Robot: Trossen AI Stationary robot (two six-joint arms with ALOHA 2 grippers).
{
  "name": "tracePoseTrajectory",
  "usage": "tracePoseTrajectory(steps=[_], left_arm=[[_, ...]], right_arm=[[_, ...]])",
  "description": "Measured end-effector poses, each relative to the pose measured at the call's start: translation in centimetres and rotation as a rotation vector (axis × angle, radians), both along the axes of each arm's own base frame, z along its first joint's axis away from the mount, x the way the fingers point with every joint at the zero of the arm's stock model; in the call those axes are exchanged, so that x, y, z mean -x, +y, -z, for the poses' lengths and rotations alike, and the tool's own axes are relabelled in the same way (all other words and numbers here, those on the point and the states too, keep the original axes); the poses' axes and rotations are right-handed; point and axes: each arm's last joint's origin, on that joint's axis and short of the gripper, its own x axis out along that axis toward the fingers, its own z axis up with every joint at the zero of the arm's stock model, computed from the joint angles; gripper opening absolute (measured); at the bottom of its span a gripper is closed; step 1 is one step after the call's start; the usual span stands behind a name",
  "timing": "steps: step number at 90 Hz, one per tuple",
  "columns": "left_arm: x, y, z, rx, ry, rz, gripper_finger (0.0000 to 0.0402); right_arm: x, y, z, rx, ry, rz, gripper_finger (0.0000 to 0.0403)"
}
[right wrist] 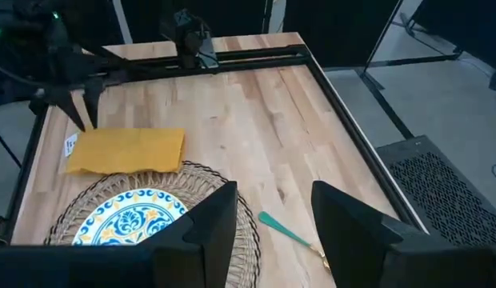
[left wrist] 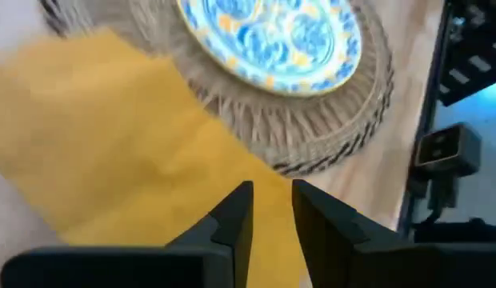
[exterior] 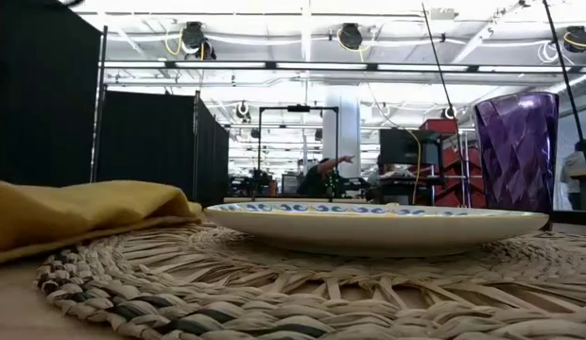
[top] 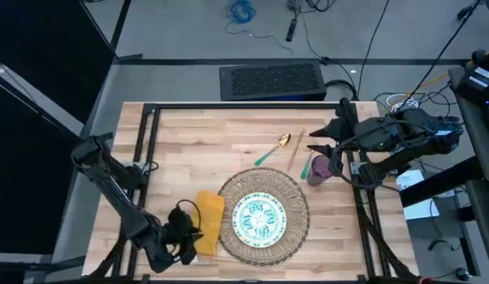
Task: Set table place
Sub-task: Adjust the folded yellow table napkin
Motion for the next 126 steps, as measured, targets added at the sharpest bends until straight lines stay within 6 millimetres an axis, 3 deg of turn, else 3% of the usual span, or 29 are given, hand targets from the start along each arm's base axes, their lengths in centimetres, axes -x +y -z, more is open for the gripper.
tracePoseTrajectory(steps=[8, 22, 36, 53, 67, 90, 126], left_arm=[[-0.6, 1.1, -0.3, -0.07, -0.011, -0.042, 0.0075], [-2.4, 3.4, 2.1, -0.142, 0.054, -0.077, 0.0075], [-4.3, 5.5, 3.6, -0.11, 0.091, -0.063, 0.0075], [-5.8, 6.6, 5.2, -0.032, 0.116, -0.014, 0.0075], [-6.1, 7.1, 6.7, -0.043, 0.19, -0.022, 0.0075], [-6.4, 8.1, 7.5, -0.067, 0.242, -0.064, 0.0075], [-4.7, 8.6, 8.0, -0.143, 0.402, -0.09, 0.0075]], right_arm=[[0.0, 0.0, 0.0, 0.002, 0.0, 0.0, 0.0148], [-0.1, 0.0, 0.0, 0.004, 0.001, 0.001, 0.0148], [-0.1, 0.0, 0.0, 0.005, 0.002, -0.001, 0.0148], [0.1, 0.3, 0.2, 0.008, 0.025, -0.015, 0.0148], [0.4, 0.6, 0.5, -0.001, 0.051, -0.024, 0.0148], [0.6, 1.0, 0.6, -0.011, 0.062, -0.041, 0.0148], [0.6, 1.0, 0.6, -0.013, 0.061, -0.04, 0.0148]])
